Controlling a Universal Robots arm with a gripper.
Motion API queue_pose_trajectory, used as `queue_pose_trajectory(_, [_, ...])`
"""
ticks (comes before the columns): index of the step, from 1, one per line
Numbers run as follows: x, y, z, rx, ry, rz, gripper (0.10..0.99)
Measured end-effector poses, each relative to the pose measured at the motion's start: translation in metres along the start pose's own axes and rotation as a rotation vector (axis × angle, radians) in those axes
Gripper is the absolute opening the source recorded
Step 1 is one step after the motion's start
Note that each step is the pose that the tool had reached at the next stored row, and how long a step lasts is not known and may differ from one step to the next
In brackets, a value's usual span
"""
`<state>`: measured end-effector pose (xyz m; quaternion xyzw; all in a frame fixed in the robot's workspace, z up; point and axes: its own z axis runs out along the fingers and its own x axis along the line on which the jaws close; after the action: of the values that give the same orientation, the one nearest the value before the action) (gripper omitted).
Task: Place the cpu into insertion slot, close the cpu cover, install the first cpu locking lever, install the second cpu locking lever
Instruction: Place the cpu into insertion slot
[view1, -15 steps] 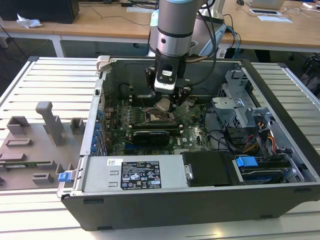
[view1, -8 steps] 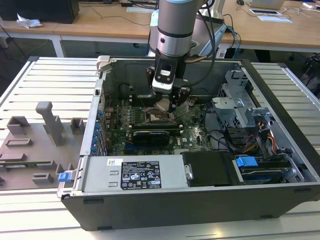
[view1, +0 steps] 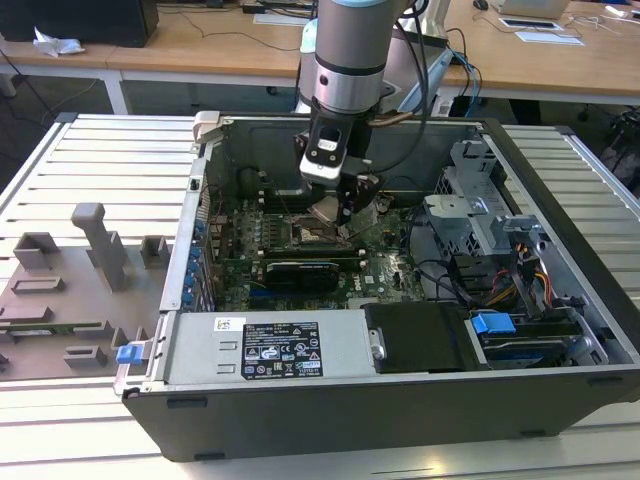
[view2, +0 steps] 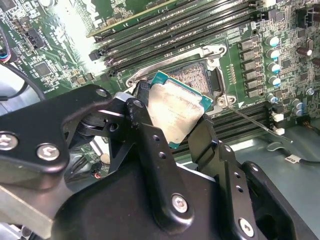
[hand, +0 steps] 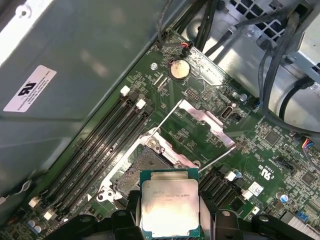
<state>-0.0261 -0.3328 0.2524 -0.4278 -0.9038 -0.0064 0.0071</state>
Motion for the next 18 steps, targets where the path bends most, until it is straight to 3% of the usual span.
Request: queue_pose_trajectory(18, [0.0000, 0.0000, 0.0000, -0.002, -0.0005, 0.099, 0.545])
